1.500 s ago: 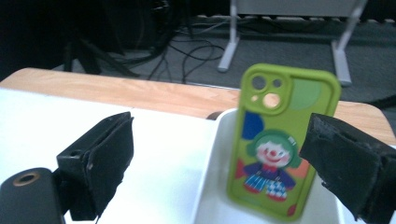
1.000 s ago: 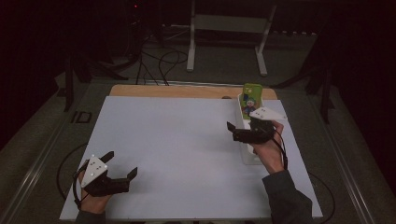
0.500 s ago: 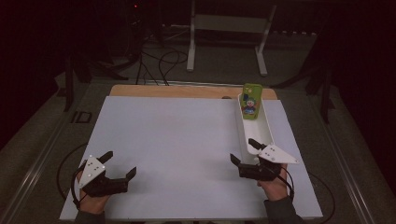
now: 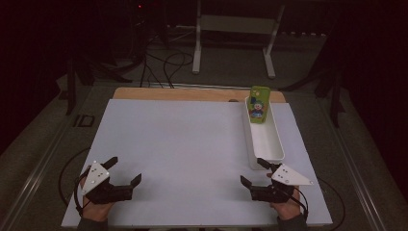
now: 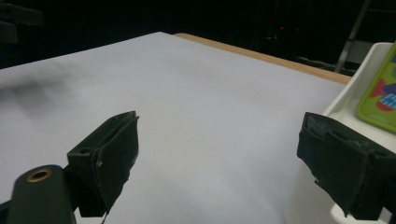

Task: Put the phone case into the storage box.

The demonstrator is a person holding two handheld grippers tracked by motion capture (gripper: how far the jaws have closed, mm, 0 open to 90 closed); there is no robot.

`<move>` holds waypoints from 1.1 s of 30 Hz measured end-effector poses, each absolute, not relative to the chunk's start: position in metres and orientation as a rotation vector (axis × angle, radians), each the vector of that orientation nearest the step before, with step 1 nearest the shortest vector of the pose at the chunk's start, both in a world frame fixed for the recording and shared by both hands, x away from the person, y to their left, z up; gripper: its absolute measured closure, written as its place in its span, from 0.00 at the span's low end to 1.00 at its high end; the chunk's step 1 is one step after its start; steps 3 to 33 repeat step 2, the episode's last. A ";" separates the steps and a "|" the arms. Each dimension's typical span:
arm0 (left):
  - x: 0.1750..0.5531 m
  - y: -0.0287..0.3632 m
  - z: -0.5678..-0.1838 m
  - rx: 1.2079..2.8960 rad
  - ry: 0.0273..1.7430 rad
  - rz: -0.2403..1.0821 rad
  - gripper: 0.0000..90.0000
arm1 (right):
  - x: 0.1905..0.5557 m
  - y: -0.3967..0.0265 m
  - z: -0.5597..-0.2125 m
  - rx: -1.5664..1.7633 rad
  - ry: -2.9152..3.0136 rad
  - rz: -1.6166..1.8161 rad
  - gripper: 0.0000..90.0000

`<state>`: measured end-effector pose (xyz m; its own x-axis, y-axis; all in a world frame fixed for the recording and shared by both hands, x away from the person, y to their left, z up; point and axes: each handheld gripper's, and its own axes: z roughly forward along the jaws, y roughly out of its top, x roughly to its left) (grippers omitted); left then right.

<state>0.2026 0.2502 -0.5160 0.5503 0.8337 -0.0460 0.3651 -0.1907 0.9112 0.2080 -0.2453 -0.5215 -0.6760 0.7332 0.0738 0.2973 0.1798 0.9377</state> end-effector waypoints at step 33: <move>0.203 0.250 -0.516 1.783 0.994 0.585 0.00 | 0.208 -0.244 -0.522 0.968 2.070 1.499 0.14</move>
